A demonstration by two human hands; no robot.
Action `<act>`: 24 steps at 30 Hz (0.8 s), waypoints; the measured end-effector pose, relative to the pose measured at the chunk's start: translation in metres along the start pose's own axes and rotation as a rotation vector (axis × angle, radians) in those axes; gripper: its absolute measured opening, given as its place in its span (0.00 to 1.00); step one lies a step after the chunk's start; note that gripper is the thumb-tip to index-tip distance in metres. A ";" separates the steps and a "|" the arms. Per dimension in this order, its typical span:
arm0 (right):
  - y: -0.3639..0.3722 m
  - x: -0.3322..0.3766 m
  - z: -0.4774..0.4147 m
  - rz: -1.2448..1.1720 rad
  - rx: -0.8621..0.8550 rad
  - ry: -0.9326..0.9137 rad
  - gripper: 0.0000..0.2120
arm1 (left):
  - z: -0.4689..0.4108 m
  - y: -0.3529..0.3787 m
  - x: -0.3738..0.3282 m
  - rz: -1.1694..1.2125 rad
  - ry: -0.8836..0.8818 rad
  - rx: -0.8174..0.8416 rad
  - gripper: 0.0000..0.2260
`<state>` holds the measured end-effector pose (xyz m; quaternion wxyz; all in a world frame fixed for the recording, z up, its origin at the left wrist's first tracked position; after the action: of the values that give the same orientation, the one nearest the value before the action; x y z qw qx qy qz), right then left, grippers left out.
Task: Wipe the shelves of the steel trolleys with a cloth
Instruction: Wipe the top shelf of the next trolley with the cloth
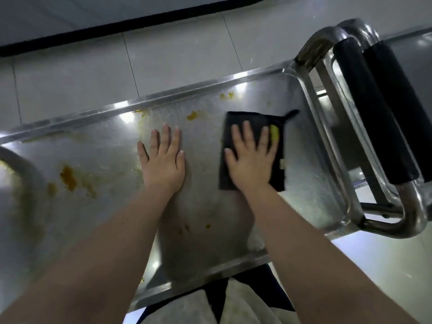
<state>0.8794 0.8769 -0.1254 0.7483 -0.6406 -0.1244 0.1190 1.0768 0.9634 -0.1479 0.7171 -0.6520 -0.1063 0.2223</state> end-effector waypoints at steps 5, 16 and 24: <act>0.005 0.070 0.009 -0.041 0.064 -0.446 0.29 | -0.001 0.000 0.002 -0.019 -0.036 0.010 0.28; -0.014 -0.110 -0.094 0.067 0.048 0.149 0.30 | -0.010 -0.001 -0.008 0.007 -0.042 0.024 0.26; -0.004 0.067 -0.040 -0.003 0.083 -0.552 0.29 | -0.007 -0.008 -0.007 -0.001 -0.156 -0.005 0.30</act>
<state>0.9563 0.8615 -0.1247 0.7119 -0.5525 -0.3194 0.2930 1.0754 0.9539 -0.1404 0.7051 -0.6344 -0.1629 0.2717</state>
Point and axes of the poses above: each hand's wrist, its own z-axis away from the middle knuckle, its own y-axis out of the palm, x = y × z, the point moved 1 cm from there along -z, towards the middle knuckle, and after that the axes turned 3 degrees about -x, right-handed, at the moved point
